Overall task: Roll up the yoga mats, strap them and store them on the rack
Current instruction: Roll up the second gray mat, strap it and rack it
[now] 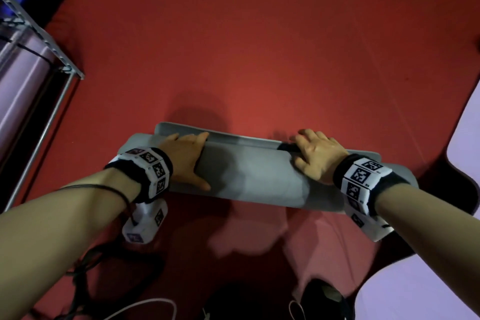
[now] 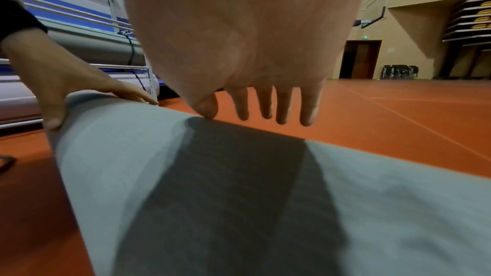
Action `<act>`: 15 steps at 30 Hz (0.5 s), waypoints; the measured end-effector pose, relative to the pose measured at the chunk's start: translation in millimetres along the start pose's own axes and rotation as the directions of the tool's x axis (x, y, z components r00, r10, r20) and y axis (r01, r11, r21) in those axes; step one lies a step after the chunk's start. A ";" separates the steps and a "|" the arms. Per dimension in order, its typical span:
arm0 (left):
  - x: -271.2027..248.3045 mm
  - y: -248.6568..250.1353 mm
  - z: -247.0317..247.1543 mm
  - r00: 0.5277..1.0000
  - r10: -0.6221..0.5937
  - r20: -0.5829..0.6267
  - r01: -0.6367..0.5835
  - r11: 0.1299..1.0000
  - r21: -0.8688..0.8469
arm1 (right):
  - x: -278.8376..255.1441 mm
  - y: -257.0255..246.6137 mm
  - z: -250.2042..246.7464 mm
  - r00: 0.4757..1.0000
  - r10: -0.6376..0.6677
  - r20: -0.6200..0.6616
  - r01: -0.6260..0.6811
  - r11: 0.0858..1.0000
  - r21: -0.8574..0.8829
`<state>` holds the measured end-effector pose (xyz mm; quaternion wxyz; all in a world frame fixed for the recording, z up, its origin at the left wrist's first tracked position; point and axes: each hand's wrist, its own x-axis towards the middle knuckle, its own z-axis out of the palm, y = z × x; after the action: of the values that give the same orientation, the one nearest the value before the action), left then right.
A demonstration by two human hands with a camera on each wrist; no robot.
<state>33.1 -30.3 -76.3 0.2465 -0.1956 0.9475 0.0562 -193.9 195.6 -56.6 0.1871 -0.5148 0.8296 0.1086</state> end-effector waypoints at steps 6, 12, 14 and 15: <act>7.0 -5.8 -9.3 0.999 0.009 -0.043 -0.009 1.000 -0.005 | 45.2 -28.9 -13.2 0.998 0.034 0.045 -0.045 0.958 0.282; 10.4 -10.4 -15.9 0.995 -0.020 -0.102 0.032 0.992 0.120 | 68.2 -59.2 -12.5 0.985 0.074 0.155 -0.129 0.916 0.381; 13.8 -9.6 -19.6 0.995 -0.024 -0.094 0.037 0.990 0.135 | 68.6 -64.7 -9.2 0.985 0.073 0.159 -0.127 0.925 0.359; 15.6 -8.9 -21.7 0.996 -0.018 -0.089 0.031 0.990 0.140 | 68.1 -66.6 -7.9 0.985 0.073 0.155 -0.123 0.929 0.348</act>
<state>14.5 -48.3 -65.1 0.2185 -0.1916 0.9566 -0.0226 -163.1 107.5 -77.4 0.3293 -0.4213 0.8450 0.0014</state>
